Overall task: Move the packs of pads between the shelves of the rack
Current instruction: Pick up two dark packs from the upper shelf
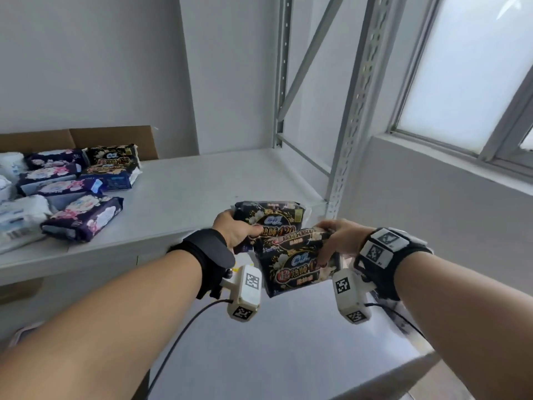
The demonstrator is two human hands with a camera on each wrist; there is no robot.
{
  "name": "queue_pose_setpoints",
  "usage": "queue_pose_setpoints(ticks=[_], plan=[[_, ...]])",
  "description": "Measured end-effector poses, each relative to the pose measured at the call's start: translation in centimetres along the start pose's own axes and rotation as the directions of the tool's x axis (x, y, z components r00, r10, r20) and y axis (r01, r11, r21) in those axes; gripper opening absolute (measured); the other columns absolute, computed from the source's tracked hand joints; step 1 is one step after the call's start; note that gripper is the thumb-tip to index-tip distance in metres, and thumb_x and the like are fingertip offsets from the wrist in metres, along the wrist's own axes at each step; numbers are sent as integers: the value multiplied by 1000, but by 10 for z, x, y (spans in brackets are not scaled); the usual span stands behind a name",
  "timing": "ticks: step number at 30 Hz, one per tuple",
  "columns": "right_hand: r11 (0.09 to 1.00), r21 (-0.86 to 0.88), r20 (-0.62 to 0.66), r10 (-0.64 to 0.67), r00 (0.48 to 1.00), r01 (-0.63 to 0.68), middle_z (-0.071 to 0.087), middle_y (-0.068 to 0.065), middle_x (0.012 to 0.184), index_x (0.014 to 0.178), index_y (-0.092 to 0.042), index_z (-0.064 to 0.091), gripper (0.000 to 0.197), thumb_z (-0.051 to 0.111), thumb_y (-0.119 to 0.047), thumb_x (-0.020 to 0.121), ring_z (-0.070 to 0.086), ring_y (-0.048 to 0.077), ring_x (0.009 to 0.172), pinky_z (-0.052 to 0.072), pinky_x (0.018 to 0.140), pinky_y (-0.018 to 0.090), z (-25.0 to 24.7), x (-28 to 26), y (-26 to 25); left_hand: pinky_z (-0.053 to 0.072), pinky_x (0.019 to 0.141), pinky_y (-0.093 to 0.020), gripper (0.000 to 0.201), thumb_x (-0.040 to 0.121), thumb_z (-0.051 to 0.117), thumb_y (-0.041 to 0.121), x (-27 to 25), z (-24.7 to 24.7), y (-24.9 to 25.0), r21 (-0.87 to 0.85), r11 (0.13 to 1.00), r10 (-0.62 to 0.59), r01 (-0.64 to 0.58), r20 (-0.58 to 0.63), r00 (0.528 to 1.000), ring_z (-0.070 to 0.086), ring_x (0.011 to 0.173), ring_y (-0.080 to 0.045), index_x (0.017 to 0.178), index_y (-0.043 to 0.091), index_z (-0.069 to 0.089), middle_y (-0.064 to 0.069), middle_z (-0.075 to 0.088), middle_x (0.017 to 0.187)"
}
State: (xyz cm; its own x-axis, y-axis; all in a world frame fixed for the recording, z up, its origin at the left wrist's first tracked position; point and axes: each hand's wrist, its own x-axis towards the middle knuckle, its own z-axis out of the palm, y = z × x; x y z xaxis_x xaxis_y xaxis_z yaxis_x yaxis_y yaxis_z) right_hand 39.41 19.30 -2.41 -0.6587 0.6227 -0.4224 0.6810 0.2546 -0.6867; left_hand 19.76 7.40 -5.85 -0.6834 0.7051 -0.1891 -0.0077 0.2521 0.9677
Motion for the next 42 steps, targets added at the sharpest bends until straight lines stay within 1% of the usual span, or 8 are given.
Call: queue_pose_setpoints(ticks=[2,7,13,20,26,31,35,42], plan=[[999,-42,-28,11,1000,-12,68,2,104,116,-18,58,60,78,3,65,64,21,95,54,83,32,-4,-2,11,58,74,-33,55,68,81,2,4,13,-2,38,999,-8,9,-15,1000,64,92,-27,117,3,56,-12,64,109],[996,-33,-123,74,990,-79,64,-4,94,116,-23,55,63,77,5,64,62,13,83,53,60,20,-11,5,39,51,94,-39,54,60,86,5,26,44,-18,165,985,-54,46,39,998,63,102,-26,106,7,57,-10,66,111],[981,-78,-206,156,966,-175,64,1,105,118,-22,56,63,75,5,64,61,20,95,56,79,33,-26,26,106,50,96,-43,78,56,87,2,53,111,-54,203,977,-101,73,135,986,61,105,-27,124,12,50,-7,62,112],[942,-230,-172,208,963,-245,53,-6,94,126,-24,55,66,77,-2,68,49,12,88,39,54,15,-57,96,186,48,97,-36,78,56,89,14,100,198,-92,393,912,-162,120,77,984,59,106,-26,125,13,54,-7,63,117],[950,-201,-83,225,971,-238,58,-2,101,119,-21,58,59,76,2,68,54,17,93,46,77,25,-84,178,247,49,87,-29,70,62,85,8,154,275,-123,449,874,-222,188,23,975,56,95,-22,124,10,53,-3,60,107],[969,-164,-71,176,982,-186,64,3,101,99,-21,59,35,71,0,74,60,21,94,49,75,27,-81,229,282,45,87,-25,64,69,79,5,185,315,-151,456,847,-273,273,-69,960,57,107,-23,127,11,52,-9,60,120],[980,-140,-72,130,989,-139,65,5,108,107,-16,62,34,70,-4,76,60,23,102,50,88,31,-74,252,296,37,78,-22,55,79,68,0,198,329,-168,472,829,-283,302,-112,953,52,102,-19,129,12,51,-9,57,123],[982,-90,-134,152,979,-165,60,1,96,97,-21,58,22,55,-2,86,57,20,89,44,76,25,-64,278,315,43,87,-27,54,86,60,3,211,335,-181,455,803,-363,386,-140,921,53,117,-27,136,15,43,-10,54,130]])
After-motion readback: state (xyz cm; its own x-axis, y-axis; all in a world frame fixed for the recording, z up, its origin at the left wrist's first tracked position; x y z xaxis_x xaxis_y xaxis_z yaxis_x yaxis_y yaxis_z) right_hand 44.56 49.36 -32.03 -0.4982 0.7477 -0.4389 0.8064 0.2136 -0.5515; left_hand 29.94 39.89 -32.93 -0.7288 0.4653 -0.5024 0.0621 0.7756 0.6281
